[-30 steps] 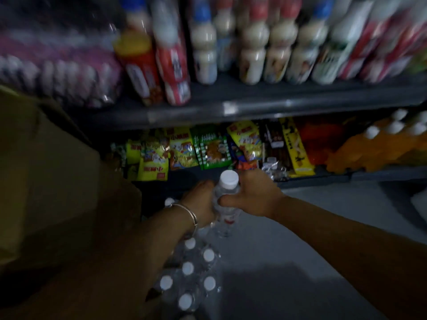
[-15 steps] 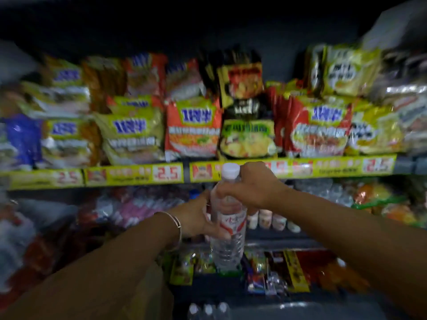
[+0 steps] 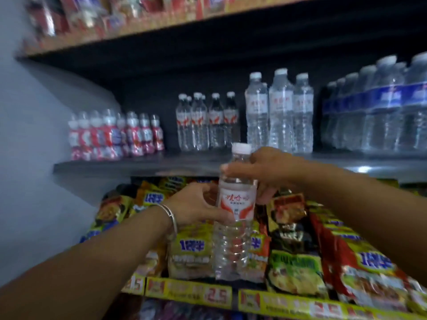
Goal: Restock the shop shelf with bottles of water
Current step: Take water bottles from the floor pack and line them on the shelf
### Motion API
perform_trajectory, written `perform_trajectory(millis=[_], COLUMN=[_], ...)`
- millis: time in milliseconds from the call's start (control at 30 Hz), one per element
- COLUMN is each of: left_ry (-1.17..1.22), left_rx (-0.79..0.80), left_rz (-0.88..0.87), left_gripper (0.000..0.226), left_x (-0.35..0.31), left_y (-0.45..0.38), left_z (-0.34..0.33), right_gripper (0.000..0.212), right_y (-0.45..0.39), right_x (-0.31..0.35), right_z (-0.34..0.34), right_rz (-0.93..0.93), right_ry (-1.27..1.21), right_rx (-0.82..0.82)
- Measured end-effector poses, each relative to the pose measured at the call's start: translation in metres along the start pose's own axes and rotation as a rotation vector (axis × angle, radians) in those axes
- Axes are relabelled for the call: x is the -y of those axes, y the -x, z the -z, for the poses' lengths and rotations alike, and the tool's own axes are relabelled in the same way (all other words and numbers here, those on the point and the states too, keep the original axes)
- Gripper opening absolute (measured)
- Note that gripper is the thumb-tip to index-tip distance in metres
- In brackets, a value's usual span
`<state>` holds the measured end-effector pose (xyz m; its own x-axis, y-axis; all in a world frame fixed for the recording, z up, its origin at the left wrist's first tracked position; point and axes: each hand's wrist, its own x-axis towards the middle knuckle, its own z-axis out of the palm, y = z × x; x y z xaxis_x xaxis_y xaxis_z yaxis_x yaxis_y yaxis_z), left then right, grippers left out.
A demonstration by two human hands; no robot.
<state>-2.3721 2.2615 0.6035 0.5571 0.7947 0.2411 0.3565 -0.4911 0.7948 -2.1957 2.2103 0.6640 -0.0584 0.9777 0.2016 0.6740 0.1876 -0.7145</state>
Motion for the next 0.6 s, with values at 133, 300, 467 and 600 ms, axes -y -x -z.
perform_trajectory(millis=[133,300,467,600], left_ry=[0.029,0.132,0.207,0.098], left_rx=[-0.154,-0.204,-0.204,-0.238], left_rz=[-0.035,-0.121,-0.217,-0.135], left_gripper=[0.032,0.038,0.045,0.021], left_x=[-0.032,-0.054,-0.045,-0.002], left_y=[-0.022,-0.059,-0.107,-0.153], left_z=[0.064,0.128,0.180,0.201], right_gripper=[0.039,0.042,0.036,0.036], right_y=[-0.040,-0.102,-0.166,-0.215], right_x=[0.036,0.065,0.100,0.104], right_z=[0.027,0.028,0.036,0.035], right_rz=[0.081,0.131,0.142,0.075], right_ry=[-0.067,-0.222,-0.253,-0.220], right_rx=[0.167,0.264,0.098,-0.061])
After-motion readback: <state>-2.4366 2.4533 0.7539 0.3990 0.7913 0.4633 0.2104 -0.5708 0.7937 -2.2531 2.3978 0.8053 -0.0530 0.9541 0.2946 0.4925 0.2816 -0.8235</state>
